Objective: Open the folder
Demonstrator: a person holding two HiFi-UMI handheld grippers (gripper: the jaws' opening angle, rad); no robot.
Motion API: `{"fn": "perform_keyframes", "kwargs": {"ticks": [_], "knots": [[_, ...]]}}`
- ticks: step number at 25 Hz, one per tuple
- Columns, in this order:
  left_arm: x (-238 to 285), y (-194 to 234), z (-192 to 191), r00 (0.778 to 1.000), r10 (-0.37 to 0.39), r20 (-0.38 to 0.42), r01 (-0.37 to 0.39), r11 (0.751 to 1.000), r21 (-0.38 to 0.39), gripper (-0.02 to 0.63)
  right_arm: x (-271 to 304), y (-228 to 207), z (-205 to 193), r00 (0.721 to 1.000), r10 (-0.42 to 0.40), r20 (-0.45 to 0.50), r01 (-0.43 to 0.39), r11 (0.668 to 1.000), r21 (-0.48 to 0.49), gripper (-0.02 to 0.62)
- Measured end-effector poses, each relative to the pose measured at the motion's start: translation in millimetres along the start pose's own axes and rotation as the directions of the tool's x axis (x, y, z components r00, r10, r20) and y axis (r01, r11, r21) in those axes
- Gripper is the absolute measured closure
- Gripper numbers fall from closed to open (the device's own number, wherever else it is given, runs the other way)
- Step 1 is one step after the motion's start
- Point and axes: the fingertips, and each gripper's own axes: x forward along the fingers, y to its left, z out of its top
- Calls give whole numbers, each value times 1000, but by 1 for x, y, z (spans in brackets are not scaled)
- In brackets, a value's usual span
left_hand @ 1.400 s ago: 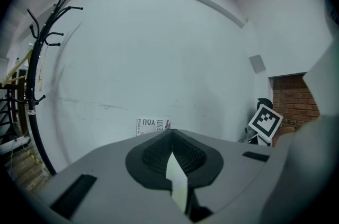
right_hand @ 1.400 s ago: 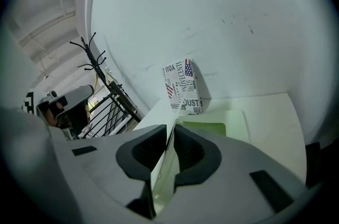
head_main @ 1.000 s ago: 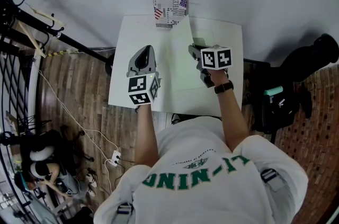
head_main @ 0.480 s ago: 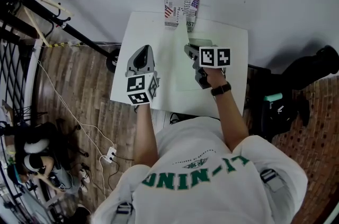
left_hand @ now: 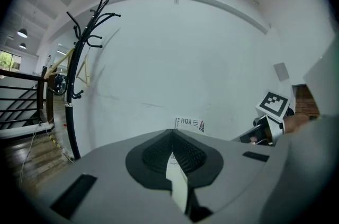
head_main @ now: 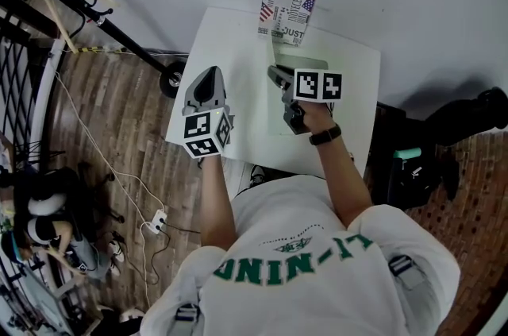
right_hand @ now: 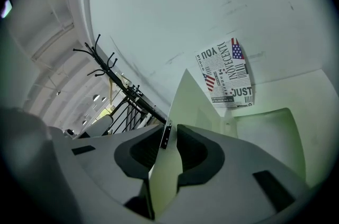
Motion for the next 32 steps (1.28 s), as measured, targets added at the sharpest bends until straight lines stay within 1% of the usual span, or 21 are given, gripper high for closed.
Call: {"fn": "perform_keyframes", "kwargs": {"ticks": [6,10,15,19,25,32], "knots": [[-6,29,-1,998,63,11,-62,997,-38,592,28,11,-6,998,57,-20,-56,998,42,503],[-16,45,-5,994,110,14,-109,992,-69,592,49,19,-16,995,80,-56,-77,995,57,502],[-19,61,-13,990,139,6,-138,986,-91,592,82,33,-25,992,95,-82,-90,994,59,494],[-26,71,-19,987,161,-6,-161,982,-102,592,106,44,-34,991,92,-100,-87,995,51,482],[-36,92,-29,976,217,-18,-218,968,-123,592,155,55,-61,983,83,-162,-79,996,31,465],[-51,111,-44,965,259,-44,-263,954,-146,592,203,57,-99,978,19,-208,-18,1000,9,449]]}}
